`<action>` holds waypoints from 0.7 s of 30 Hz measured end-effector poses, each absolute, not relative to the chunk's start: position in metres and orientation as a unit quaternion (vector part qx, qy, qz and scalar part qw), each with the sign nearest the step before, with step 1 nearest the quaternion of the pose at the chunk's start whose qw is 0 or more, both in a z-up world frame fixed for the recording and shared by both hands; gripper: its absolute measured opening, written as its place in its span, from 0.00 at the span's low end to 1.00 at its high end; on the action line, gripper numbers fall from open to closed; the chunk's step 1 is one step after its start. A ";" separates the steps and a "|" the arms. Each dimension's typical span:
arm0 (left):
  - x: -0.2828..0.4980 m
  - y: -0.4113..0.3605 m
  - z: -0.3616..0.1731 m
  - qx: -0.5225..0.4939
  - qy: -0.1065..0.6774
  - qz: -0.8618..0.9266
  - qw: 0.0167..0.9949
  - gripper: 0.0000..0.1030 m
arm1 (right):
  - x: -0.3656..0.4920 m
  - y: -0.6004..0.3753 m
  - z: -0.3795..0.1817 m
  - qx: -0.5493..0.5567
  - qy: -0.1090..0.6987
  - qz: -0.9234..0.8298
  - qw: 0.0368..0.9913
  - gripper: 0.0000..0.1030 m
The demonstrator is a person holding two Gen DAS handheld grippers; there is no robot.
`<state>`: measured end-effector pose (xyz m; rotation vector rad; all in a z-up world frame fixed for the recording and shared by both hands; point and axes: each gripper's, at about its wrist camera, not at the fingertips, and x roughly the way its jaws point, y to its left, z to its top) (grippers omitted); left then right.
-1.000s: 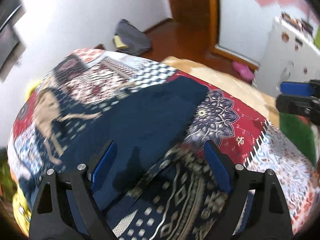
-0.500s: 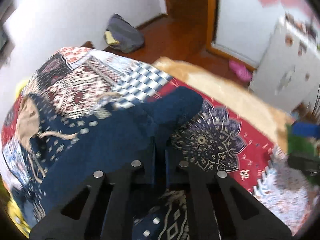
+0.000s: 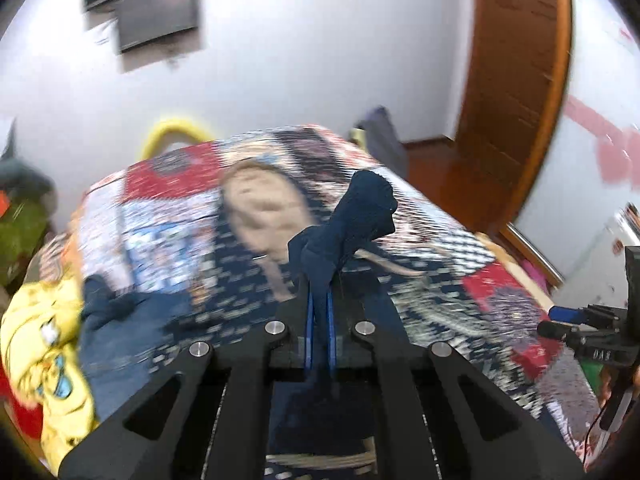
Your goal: Fold large clothes
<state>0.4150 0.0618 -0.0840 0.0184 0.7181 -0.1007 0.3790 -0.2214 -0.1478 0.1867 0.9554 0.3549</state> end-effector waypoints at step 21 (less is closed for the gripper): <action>0.343 0.213 -0.254 -0.115 0.486 0.057 0.864 0.14 | 0.397 -0.122 -0.205 -0.063 0.510 0.157 0.843 0.56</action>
